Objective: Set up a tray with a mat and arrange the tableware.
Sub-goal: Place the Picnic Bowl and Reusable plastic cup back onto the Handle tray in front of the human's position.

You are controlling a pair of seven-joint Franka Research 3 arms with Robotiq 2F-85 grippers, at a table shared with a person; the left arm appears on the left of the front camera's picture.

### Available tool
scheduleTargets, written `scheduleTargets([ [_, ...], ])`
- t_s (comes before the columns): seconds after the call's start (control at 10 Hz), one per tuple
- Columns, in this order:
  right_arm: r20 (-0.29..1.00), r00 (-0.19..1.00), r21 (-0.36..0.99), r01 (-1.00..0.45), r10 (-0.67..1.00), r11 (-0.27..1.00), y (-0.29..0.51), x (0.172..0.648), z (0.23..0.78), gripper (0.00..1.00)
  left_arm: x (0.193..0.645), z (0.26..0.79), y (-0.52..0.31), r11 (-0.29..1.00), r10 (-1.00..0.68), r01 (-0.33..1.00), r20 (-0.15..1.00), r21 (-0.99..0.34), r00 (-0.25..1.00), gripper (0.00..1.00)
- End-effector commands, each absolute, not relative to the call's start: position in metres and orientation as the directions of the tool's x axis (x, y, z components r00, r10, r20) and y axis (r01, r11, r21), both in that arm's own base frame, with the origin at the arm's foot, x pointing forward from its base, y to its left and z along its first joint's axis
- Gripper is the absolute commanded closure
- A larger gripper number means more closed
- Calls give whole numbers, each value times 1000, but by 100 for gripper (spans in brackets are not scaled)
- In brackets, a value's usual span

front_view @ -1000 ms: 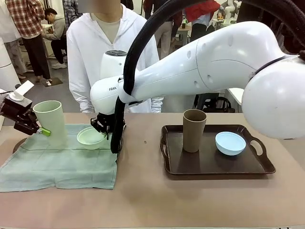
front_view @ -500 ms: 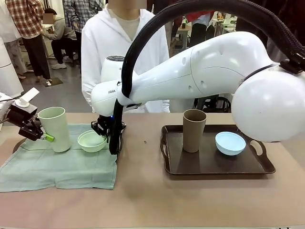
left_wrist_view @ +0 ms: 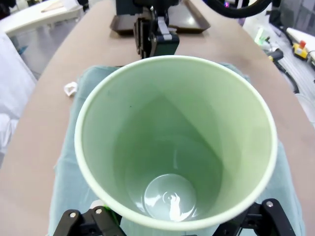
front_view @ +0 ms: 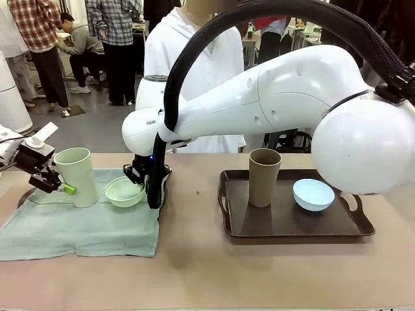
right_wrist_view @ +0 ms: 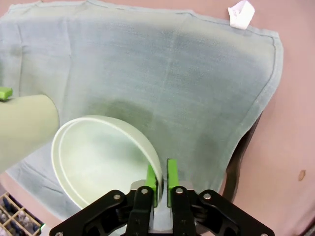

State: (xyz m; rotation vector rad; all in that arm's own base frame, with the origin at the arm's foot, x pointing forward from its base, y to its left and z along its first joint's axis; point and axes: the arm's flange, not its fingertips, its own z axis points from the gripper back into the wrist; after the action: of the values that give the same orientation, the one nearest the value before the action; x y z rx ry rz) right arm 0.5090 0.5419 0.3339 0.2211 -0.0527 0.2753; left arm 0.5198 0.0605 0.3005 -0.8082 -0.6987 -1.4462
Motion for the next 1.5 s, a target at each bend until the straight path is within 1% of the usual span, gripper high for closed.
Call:
scheduleTargets([
  [0.0, 67, 955, 172, -297, 289, 939, 540, 505, 345, 16, 519, 304, 63, -39, -612, 999, 791, -22, -6, 0],
  [0.1, 60, 951, 129, -309, 304, 942, 536, 499, 354, 74, 516, 307, 65, -32, -639, 999, 769, -21, -4, 0],
  [0.2, 59, 950, 97, -310, 305, 946, 531, 493, 364, 0, 515, 310, 69, -28, -663, 999, 749, -19, -4, 0],
  [0.3, 51, 949, 57, -313, 311, 948, 524, 482, 378, 54, 509, 314, 76, -15, -695, 999, 718, -42, 20, 0],
  [0.4, 51, 950, 41, -310, 308, 950, 520, 480, 387, 0, 511, 318, 79, -13, -713, 998, 700, -55, 29, 0],
  [0.5, 57, 950, 22, -309, 308, 951, 510, 471, 397, 34, 507, 321, 84, 7, -740, 998, 672, -59, 45, 0],
  [0.6, 57, 950, 6, -308, 307, 951, 503, 464, 406, 34, 503, 329, 88, 27, -777, 999, 628, -37, 44, 0],
  [0.7, 61, 956, -1, -288, 288, 958, 491, 458, 414, 34, 500, 340, 90, 64, -804, 997, 590, -36, 73, 0],
  [0.8, 69, 961, -3, -269, 268, 963, 478, 450, 425, 34, 491, 362, 89, 125, -824, 990, 549, -58, 136, 0],
  [0.9, 93, 962, 7, -258, 256, 966, 457, 441, 436, 34, 480, 387, 79, 249, -841, 967, 483, -53, 243, 0],
  [1.0, 123, 963, 29, -245, 240, 969, 439, 433, 447, 34, 471, 410, 70, 383, -843, 922, 388, -54, 373, 0],
  [1.1, 141, 965, 43, -227, 219, 973, 423, 426, 456, 34, 463, 431, 63, 484, -838, 875, 285, -7, 466, 0],
  [1.2, 147, 970, 52, -201, 192, 978, 407, 419, 465, 34, 458, 454, 57, 564, -811, 826, 194, 7, 553, 0],
  [1.3, 149, 970, 37, -200, 193, 979, 389, 408, 474, 34, 450, 474, 50, 576, -813, 817, 122, 31, 569, 0],
  [1.4, 153, 962, 14, -233, 228, 972, 375, 399, 485, 34, 445, 498, 43, 602, -797, 797, 94, 54, 596, 0],
])
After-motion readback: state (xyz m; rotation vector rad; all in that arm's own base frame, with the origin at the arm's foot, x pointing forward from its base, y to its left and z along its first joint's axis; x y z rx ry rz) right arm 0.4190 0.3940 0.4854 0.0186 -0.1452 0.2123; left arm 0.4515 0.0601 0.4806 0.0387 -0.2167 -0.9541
